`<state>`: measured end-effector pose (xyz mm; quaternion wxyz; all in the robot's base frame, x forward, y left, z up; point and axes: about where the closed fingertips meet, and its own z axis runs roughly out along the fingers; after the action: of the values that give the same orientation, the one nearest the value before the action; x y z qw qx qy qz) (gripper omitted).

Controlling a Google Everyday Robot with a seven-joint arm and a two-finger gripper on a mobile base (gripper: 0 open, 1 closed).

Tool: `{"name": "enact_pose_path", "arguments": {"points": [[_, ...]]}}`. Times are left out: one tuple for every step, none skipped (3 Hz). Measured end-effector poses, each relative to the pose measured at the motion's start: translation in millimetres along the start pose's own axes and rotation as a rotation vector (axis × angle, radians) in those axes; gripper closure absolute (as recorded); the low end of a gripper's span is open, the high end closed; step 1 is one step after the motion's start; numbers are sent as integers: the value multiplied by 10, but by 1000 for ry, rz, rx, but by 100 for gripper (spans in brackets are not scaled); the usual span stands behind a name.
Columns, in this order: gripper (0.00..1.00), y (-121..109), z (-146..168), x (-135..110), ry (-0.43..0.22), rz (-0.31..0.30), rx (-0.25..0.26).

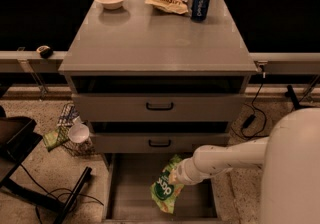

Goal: Place green rice chip bag into bottom drawer

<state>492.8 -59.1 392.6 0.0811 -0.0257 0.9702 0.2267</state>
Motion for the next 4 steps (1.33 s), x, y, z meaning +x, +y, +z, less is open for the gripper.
{"name": "enact_pose_path", "arguments": {"points": [[100, -394, 195, -167, -35, 68, 31], [100, -651, 404, -252, -49, 125, 39], [82, -667, 440, -255, -48, 129, 38], [59, -667, 440, -255, -48, 129, 38]]}}
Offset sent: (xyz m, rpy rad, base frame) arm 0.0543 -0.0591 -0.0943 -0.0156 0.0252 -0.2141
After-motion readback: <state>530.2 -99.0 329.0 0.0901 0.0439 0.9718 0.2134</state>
